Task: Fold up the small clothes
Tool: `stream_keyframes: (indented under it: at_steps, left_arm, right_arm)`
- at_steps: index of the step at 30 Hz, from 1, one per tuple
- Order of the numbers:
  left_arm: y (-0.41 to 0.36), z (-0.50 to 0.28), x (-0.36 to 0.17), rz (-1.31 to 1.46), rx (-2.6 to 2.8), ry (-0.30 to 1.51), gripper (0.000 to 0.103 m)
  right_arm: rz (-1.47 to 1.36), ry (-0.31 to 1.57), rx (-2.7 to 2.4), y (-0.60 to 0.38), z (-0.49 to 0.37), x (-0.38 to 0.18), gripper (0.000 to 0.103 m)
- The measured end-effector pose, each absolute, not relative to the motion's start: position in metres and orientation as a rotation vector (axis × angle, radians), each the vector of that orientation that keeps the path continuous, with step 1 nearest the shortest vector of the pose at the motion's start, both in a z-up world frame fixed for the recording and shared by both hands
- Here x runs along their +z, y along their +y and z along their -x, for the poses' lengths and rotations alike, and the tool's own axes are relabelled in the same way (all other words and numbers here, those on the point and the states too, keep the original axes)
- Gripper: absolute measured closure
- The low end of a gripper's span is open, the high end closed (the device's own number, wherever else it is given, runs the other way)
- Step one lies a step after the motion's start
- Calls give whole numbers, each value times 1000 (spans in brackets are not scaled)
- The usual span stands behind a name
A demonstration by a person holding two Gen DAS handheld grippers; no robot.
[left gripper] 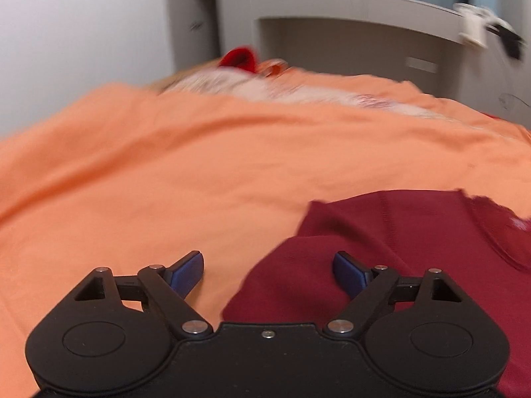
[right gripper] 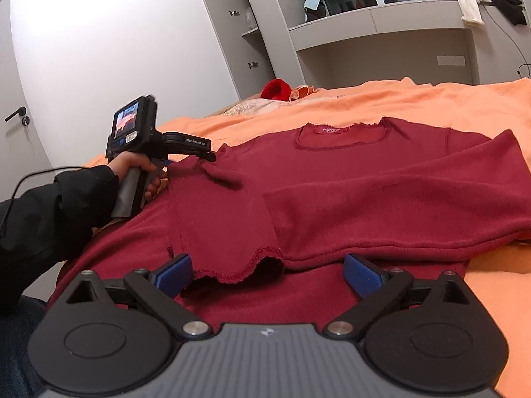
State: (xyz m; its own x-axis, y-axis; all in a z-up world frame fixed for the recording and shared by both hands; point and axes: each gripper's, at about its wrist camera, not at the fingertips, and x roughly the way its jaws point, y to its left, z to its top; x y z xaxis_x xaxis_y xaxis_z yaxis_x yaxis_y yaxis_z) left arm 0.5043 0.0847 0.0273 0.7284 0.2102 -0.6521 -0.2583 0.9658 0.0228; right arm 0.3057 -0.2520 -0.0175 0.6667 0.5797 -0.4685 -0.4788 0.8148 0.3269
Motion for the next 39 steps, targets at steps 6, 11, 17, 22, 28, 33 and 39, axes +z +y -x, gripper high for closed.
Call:
stream_keyframes:
  at_steps: [6, 11, 17, 22, 28, 33, 39]
  left_arm:
    - [125, -485, 14, 308, 263, 680, 11]
    - [129, -472, 26, 382, 253, 639, 9]
    - [123, -426, 47, 347, 208, 619, 3]
    - [108, -369, 58, 283, 118, 605, 1]
    - [73, -291, 71, 256, -17, 569, 1]
    - [42, -224, 72, 202, -104, 509, 1]
    - [26, -161, 41, 137, -113, 475, 1]
  right_arm:
    - [-154, 586, 600, -248, -305, -21, 1]
    - [-167, 571, 598, -251, -304, -22, 0]
    - [-152, 549, 586, -257, -290, -20, 0]
    - [-75, 504, 580, -258, -264, -17, 0]
    - [45, 401, 574, -254, -210, -11, 0]
    - [129, 323, 553, -251, -162, -10, 0]
    - [285, 299, 516, -242, -107, -32, 0]
